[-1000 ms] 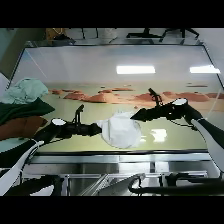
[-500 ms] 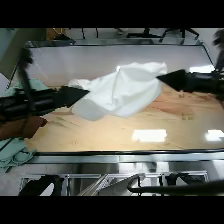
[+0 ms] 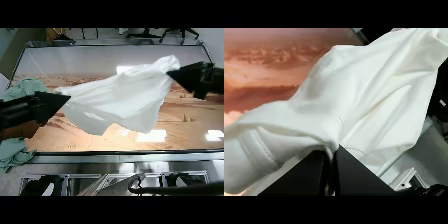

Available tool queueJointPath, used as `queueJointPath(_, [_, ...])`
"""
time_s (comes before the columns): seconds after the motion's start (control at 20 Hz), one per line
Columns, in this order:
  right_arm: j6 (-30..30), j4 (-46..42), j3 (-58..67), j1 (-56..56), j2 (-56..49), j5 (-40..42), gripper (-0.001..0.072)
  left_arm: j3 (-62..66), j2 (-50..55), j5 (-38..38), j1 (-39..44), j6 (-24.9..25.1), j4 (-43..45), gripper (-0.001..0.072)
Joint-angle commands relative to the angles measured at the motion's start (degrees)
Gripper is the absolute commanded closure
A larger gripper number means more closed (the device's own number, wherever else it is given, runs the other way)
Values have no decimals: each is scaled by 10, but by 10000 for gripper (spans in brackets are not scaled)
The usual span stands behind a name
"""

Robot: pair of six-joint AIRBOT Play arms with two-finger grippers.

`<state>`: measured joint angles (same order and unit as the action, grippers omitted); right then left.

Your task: Fold the shirts.

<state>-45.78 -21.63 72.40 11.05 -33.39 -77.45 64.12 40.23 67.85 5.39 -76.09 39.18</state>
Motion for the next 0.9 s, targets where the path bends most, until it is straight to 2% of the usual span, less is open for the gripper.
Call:
queueJointPath(0.0, [5,1,-128,-34,-39,30,692,-100,54,-37,20,8,19,686])
queueJointPath(0.15, [56,-3,-254,-87,-112,146,692,-182,156,-117,48,47,18,686])
queueJointPath(0.3, [77,2,-276,-104,-222,222,674,-192,266,-176,42,70,18,683])
queueJointPath(0.35, [77,4,-268,-104,-253,228,546,-174,295,-179,30,78,18,681])
queueJointPath(0.4, [77,3,-254,-103,-277,230,406,-150,319,-172,13,83,18,520])
queueJointPath(0.45, [77,-1,-241,-103,-288,229,378,-119,342,-155,-6,84,18,20])
queueJointPath(0.5, [76,-13,-226,-103,-289,224,374,-89,359,-129,-27,82,19,13])
queueJointPath(0.55, [76,-31,-211,-101,-282,210,323,-56,375,-86,-52,82,25,14])
queueJointPath(0.6, [68,-56,-198,-94,-269,189,313,-27,384,-44,-75,82,45,15])
queueJointPath(0.75, [-36,-165,-192,-49,-209,135,297,2,381,32,-131,82,113,16])
queueJointPath(0.85, [-109,-252,-204,-21,-173,101,297,-31,365,35,-154,86,138,16])
